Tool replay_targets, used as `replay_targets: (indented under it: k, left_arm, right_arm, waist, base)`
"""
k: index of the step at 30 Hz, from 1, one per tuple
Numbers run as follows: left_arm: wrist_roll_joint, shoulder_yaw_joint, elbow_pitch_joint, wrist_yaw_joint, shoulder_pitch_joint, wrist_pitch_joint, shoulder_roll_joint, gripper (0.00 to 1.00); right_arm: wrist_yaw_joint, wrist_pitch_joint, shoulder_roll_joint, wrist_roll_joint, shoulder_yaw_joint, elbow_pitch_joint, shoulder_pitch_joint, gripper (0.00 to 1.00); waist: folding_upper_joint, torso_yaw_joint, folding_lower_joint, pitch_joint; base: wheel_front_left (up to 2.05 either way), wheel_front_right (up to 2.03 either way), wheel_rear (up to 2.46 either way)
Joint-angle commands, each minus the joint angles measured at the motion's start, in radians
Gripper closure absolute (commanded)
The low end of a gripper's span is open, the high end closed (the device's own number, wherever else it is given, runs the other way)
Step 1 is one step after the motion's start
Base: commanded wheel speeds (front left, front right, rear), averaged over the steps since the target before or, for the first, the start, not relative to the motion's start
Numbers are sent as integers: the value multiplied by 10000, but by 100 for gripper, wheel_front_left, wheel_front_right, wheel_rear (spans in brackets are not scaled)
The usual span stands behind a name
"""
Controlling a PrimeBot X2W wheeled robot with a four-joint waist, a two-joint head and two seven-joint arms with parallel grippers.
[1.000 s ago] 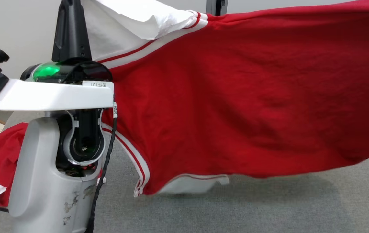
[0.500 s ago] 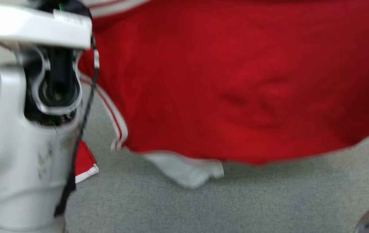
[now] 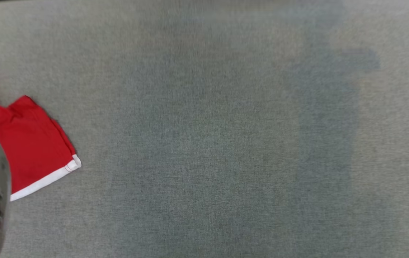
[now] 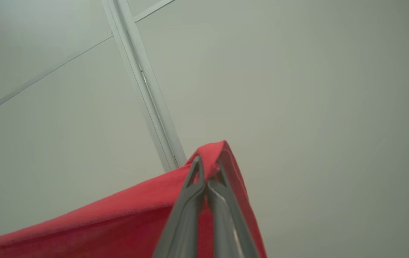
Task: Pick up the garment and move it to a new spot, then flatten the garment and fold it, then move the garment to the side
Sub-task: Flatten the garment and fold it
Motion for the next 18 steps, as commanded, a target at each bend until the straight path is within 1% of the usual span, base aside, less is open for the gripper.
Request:
replay_targets:
  k: [1,4,5,9,10,11,14,18]
  left_arm:
    - [259,-2,529,-136,-536,-335,75,100]
    - [616,-200,1141,-478,-938,-618,-73,100]
    - [755,-312,1306,-640,-964,-688,-131,100]
    - [1126,-607,1905,-1162,-492,-775,-336,100]
    - [1126,-607,1905,-1162,-492,-775,-336,100]
    - [1180,-590,1980,-1244,-338,-784,-381,100]
    - [1469,-383,1766,-1461,365,-797,-613,100]
    - [2040,-326,1613,-1644,1967,-794,-835,100]
  right_arm:
    - [-5,-464,-35,512,29,641,-366,100]
    - [-3,-1184,-75,1009,528,1302,-568,100]
    - [-3,-1371,-192,1074,754,1482,-488,100]
    - [-3,-2028,-573,1648,1499,2200,190,100]
    - [-3,-2028,-573,1648,1499,2200,190,100]
    - [-3,-2173,-621,1866,1499,2410,368,100]
    - [-3,-2379,-806,2248,1958,2900,1108,100]
    - [-3,-2344,-1193,2808,2732,3416,2402,100]
  waist:
    - [-1,125,0,793]
    - [-1,243,0,1094]
    - [-1,292,0,1204]
    - [-1,491,0,1523]
    - [-1,491,0,1523]
    - [-1,529,0,1553]
    - [-1,659,0,1529]
    - [-1,811,0,1150]
  base:
    - [0,0,0]
    - [0,0,0]
    - [0,0,0]
    - [0,0,0]
    - [0,0,0]
    - [0,0,0]
    - [0,0,0]
    - [0,0,0]
